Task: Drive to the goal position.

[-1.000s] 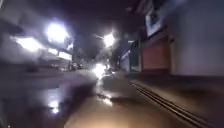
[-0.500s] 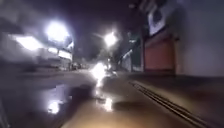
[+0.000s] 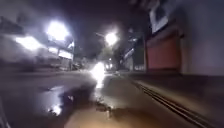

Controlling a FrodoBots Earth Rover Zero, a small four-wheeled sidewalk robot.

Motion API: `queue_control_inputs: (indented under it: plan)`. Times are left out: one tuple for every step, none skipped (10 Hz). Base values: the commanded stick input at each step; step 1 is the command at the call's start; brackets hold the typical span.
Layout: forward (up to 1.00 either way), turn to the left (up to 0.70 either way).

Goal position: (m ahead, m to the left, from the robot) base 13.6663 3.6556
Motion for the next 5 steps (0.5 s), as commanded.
queue_control_inputs:
  plan:
    - [0.7,0.0]
    - [0.7,0.0]
    - [0.7,0.0]
    - [0.7,0.0]
    - [0.7,0.0]
